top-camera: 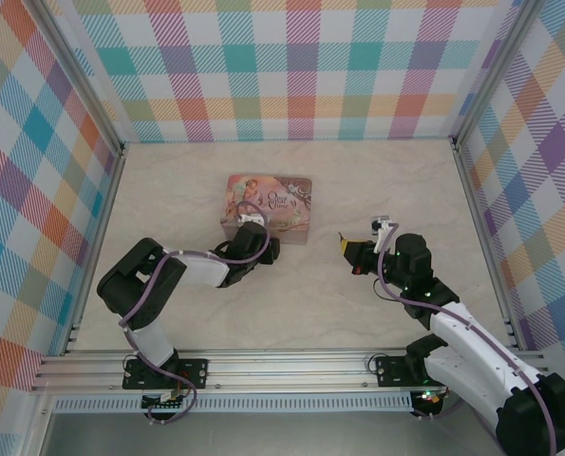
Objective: Unlock a padlock with a key
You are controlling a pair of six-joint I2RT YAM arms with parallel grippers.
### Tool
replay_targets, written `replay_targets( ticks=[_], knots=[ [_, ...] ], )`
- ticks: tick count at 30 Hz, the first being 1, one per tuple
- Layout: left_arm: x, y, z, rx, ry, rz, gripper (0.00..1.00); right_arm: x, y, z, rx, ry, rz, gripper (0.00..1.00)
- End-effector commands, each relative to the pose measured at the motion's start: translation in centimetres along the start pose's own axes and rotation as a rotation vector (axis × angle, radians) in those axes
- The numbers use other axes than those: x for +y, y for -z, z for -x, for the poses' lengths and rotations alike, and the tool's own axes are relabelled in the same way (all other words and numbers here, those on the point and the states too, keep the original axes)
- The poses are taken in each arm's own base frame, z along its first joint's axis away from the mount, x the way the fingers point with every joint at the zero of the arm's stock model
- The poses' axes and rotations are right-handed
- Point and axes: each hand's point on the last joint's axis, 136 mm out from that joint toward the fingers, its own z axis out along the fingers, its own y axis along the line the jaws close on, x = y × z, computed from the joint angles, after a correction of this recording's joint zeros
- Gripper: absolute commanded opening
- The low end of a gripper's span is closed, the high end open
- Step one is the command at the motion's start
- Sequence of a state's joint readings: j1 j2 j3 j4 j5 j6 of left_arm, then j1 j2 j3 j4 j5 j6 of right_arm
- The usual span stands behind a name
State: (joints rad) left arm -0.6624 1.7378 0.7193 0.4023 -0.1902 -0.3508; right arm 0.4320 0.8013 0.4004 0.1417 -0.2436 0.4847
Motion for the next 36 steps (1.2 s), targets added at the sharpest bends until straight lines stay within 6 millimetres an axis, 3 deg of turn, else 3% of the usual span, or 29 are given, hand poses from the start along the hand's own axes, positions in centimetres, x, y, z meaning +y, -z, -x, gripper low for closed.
replay_targets(
  ticks=[1, 11, 26, 36],
  knots=[
    [-1.3, 0.0, 2.0, -0.058, 0.001, -0.016, 0.49, 0.5, 0.0, 0.1, -0.016, 0.008, 0.031, 0.01],
    [-1.6, -0.4, 2.0, -0.047, 0.006, -0.005, 0.40, 0.5, -0.1, 0.1, -0.019, 0.008, 0.034, 0.01],
    [-0.6, -1.8, 0.9, 0.001, 0.026, 0.071, 0.36, 0.4, 0.0, 0.0, -0.016, 0.006, 0.028, 0.01],
    [-0.7, -1.2, 1.6, -0.017, 0.037, 0.074, 0.26, 0.3, 0.0, -0.4, -0.004, 0.005, 0.024, 0.01]
  ],
)
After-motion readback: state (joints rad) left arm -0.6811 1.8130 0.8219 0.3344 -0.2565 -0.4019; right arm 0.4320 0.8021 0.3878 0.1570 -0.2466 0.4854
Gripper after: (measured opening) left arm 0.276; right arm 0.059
